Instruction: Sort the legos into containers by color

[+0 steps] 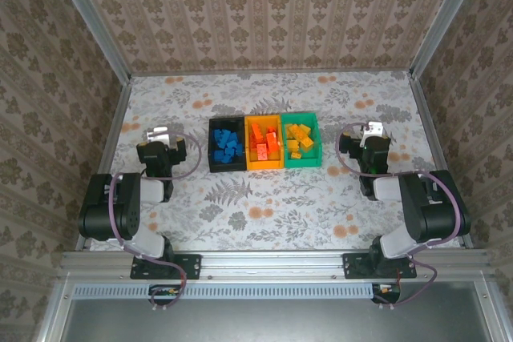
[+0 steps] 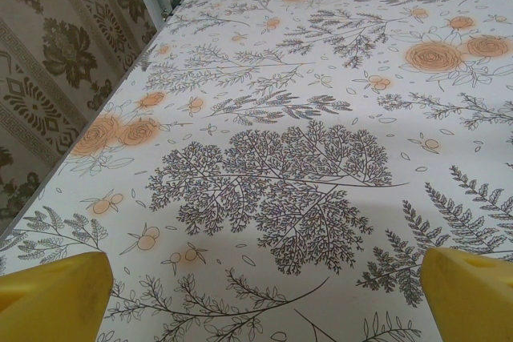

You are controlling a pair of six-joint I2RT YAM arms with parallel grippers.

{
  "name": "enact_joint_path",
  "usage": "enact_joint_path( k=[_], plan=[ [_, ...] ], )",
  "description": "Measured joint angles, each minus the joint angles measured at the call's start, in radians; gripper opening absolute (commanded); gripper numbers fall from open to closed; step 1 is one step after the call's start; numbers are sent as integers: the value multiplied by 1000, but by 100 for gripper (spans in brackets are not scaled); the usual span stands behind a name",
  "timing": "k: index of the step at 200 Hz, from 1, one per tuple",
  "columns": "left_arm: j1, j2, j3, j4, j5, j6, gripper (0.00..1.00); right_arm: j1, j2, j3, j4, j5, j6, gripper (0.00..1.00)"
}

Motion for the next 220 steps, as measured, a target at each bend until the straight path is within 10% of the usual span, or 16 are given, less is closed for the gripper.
enact_joint_path(
  k=[220],
  plan=[
    [-2,0,0,0,0,0,100,5,0,0,4,17,0,100]
  ],
)
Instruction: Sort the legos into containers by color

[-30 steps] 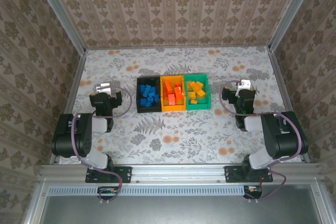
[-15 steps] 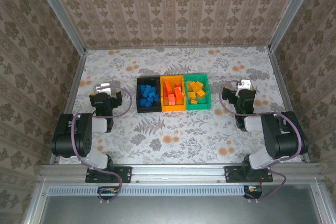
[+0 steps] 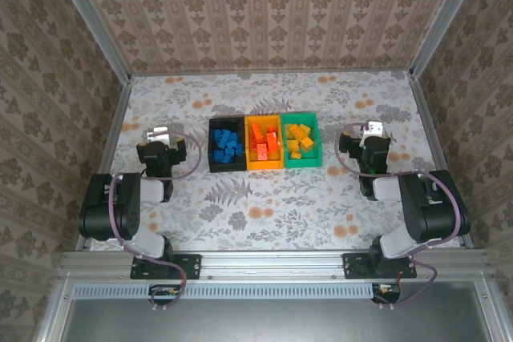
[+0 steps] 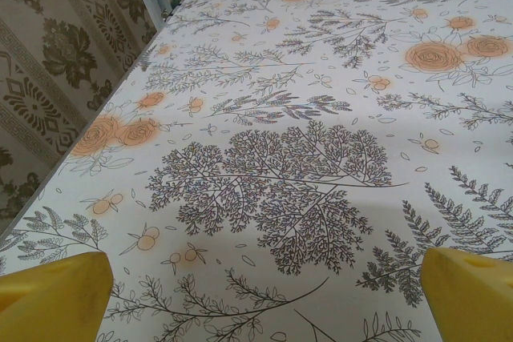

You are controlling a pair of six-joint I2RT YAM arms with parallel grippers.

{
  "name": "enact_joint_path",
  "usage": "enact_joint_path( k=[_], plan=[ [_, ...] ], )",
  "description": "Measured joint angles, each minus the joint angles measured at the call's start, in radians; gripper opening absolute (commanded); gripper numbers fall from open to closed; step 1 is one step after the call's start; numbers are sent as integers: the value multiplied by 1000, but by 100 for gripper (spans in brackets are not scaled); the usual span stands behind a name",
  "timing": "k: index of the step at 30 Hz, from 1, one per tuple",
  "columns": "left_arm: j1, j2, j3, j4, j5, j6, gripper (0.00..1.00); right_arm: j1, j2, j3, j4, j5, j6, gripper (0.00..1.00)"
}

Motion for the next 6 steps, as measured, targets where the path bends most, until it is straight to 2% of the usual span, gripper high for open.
enact_joint_path(
  k=[6],
  plan=[
    [-4,0,0,0,0,0,100,0,0,0,0,0,0,100]
  ],
)
